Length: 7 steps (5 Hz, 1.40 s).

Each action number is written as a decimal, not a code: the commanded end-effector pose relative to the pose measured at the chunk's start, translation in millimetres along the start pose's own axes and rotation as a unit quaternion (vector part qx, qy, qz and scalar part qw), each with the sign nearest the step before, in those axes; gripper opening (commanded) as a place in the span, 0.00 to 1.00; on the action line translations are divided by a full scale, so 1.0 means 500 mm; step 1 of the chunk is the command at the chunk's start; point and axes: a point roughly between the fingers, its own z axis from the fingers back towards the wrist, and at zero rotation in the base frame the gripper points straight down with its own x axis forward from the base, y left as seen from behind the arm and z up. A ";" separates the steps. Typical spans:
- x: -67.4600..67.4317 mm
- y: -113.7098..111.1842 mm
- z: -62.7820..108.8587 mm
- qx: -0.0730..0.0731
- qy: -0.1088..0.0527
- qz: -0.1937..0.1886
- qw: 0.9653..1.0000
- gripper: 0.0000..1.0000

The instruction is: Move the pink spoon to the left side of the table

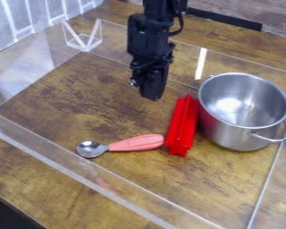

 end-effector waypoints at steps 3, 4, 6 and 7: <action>-0.049 -0.028 -0.050 -0.036 -0.001 0.048 0.998 1.00; -0.062 -0.028 -0.049 -0.037 -0.005 0.073 0.997 0.00; -0.073 -0.033 -0.046 -0.033 -0.003 0.070 0.997 0.00; -0.078 -0.037 -0.047 -0.029 -0.002 0.043 0.999 0.00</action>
